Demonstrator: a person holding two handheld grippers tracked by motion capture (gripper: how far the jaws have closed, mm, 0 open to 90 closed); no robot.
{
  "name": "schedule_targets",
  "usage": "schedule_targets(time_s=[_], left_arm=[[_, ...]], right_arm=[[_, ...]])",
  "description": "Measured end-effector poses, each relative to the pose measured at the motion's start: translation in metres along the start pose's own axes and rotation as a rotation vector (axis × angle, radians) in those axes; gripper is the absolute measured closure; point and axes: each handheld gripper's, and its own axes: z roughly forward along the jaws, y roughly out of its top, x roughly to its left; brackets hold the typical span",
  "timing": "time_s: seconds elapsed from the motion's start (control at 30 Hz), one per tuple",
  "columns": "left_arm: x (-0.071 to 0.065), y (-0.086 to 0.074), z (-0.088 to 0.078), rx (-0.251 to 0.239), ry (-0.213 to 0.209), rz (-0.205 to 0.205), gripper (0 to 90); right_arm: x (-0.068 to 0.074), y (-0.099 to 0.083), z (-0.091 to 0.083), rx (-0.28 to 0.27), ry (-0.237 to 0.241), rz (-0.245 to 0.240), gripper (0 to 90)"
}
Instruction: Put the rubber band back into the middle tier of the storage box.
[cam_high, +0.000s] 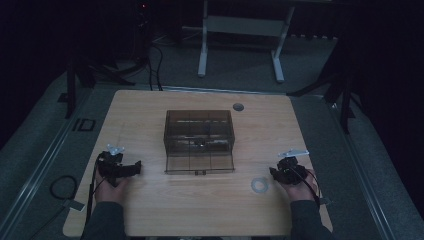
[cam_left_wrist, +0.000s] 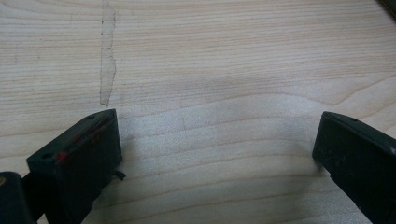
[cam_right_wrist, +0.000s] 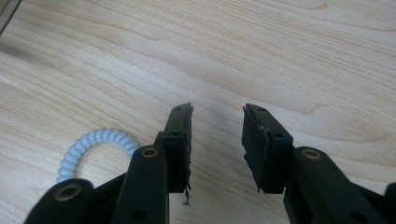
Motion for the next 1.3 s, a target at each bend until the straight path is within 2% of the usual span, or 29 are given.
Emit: schedule_targets(time_s=[0.3,1.3], left_arm=[[0.000,0.000,0.000,0.000,0.000,0.000,1.2],[0.000,0.000,0.000,0.000,0.000,0.000,1.2]], right_arm=[[0.002,0.006,-0.004,0.031,0.006,-0.018,66.1],[0.016,0.017,-0.004,0.132,0.044,-0.125,69.5]])
